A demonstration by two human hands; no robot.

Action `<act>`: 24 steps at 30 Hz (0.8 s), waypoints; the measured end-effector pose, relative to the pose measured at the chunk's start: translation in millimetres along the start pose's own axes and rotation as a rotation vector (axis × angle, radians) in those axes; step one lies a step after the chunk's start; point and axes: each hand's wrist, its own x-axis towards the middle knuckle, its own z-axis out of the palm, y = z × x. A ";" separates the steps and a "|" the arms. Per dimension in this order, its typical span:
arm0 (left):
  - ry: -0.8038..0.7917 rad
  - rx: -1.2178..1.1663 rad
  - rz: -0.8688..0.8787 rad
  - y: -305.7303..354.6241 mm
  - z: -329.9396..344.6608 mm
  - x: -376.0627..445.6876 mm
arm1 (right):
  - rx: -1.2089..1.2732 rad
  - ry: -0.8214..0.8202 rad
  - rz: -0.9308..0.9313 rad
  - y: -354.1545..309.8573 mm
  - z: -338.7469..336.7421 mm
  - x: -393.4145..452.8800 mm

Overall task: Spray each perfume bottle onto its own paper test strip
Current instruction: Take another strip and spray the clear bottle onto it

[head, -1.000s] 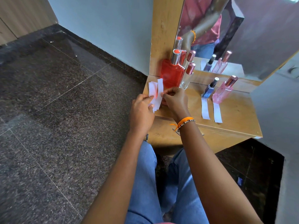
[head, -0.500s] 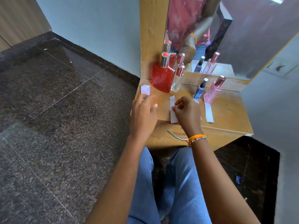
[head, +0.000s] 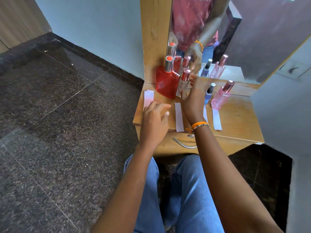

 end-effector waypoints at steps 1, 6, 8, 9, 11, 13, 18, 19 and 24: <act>0.003 0.002 -0.004 -0.6 0.3 0.5 | 0.011 -0.008 0.008 -0.4 1.1 1.6; -0.005 -0.013 -0.020 -1.7 -3.5 3.6 | 0.009 0.021 0.005 -1.6 -0.9 0.6; -0.001 -0.043 -0.011 0.6 -4.0 3.4 | 0.005 0.031 0.006 -2.7 -5.0 -5.7; 0.004 -0.066 -0.006 2.2 -3.5 3.1 | -0.007 0.035 0.001 -3.3 -8.2 -10.1; 0.016 -0.125 0.008 7.4 -2.3 2.1 | -0.051 0.042 -0.003 -5.0 -17.3 -21.9; 0.027 -0.180 0.021 13.8 -1.8 1.4 | -0.047 0.057 -0.029 -9.5 -30.5 -34.7; -0.197 -0.444 -0.033 34.6 -4.4 -1.1 | 0.110 -0.015 -0.129 -24.2 -62.2 -57.3; -0.243 -0.472 -0.024 36.1 -4.0 -1.5 | 0.138 -0.050 -0.131 -26.6 -66.0 -60.6; -0.307 -0.494 -0.029 35.0 -5.1 -7.0 | 0.176 -0.272 -0.072 -28.1 -84.6 -66.3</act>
